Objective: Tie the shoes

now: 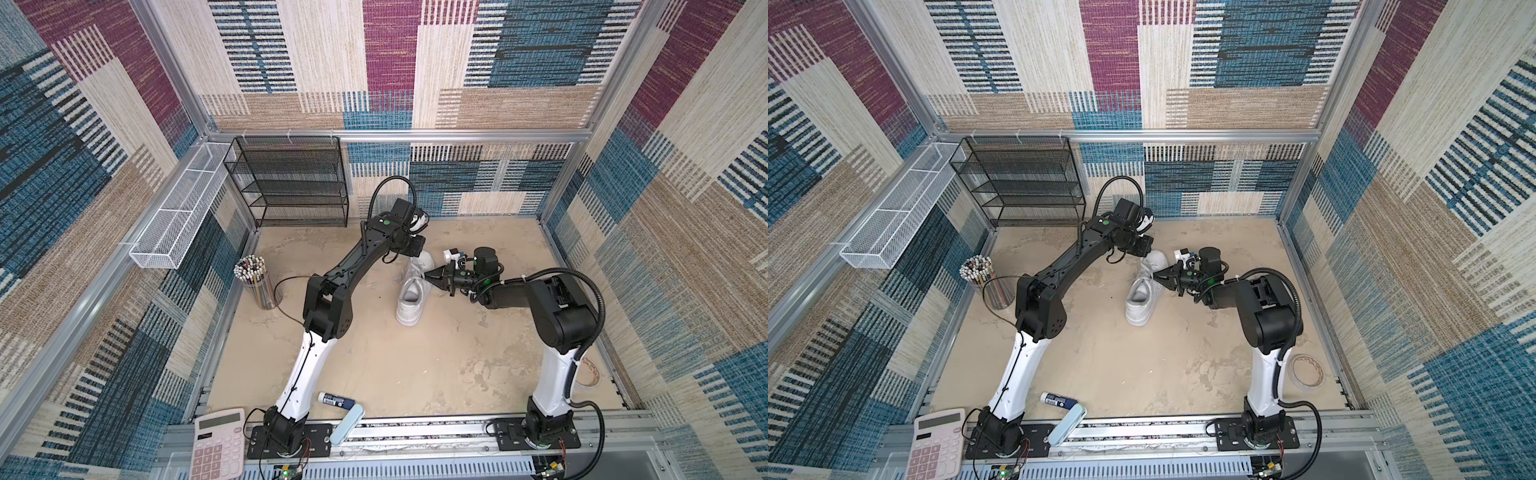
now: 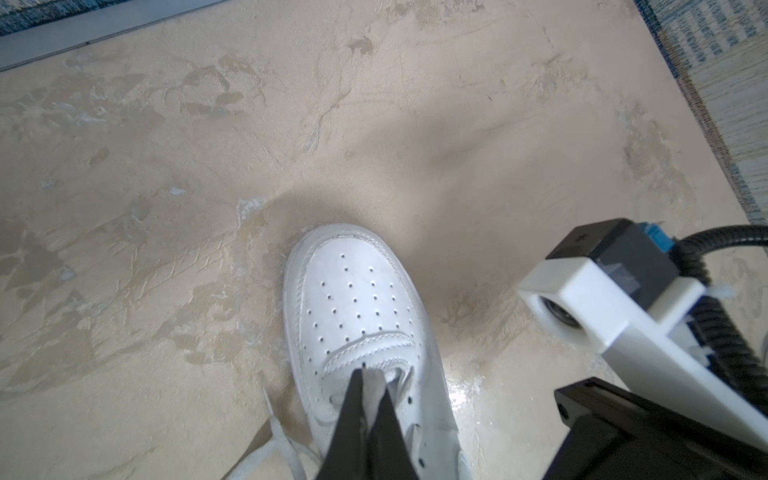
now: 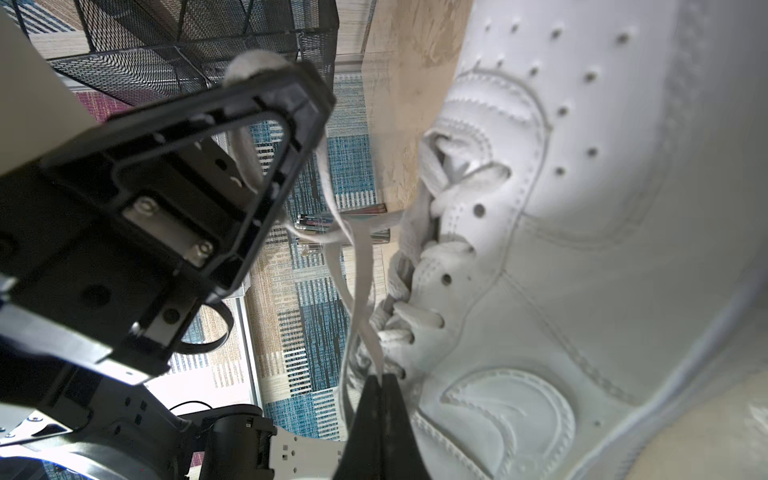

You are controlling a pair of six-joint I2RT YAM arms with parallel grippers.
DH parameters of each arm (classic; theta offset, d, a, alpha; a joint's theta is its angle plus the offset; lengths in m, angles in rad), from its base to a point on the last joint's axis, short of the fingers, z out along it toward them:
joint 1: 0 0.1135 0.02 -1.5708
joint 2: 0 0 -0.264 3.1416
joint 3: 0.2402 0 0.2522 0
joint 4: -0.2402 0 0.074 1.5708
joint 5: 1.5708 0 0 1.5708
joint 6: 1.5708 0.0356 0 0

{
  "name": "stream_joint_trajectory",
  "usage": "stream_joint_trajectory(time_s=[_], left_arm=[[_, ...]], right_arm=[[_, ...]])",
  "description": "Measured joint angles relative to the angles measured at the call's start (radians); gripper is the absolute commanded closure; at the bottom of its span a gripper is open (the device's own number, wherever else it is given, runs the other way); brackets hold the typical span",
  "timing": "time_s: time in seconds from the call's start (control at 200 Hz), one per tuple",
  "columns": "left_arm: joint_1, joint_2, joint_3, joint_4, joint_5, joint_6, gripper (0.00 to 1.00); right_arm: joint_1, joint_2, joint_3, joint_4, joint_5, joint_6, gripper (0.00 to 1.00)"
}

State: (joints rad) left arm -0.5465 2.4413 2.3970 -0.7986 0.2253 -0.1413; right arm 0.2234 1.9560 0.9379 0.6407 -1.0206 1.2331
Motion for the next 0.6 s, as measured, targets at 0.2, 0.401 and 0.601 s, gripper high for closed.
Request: stream_joint_trajectory(time_s=[0.2, 0.401, 0.601], left_arm=[[0.016, -0.011, -0.023, 0.039, 0.044, -0.045, 1.00], [0.031, -0.016, -0.036, 0.071, 0.071, -0.080, 1.00], [0.042, -0.023, -0.065, 0.097, 0.092, -0.092, 1.00]], right_arm=[[-0.020, -0.035, -0.034, -0.041, 0.003, -0.032, 1.00], [-0.034, -0.081, -0.062, -0.098, 0.005, -0.076, 1.00], [-0.042, -0.106, -0.079, -0.173, 0.010, -0.127, 1.00]])
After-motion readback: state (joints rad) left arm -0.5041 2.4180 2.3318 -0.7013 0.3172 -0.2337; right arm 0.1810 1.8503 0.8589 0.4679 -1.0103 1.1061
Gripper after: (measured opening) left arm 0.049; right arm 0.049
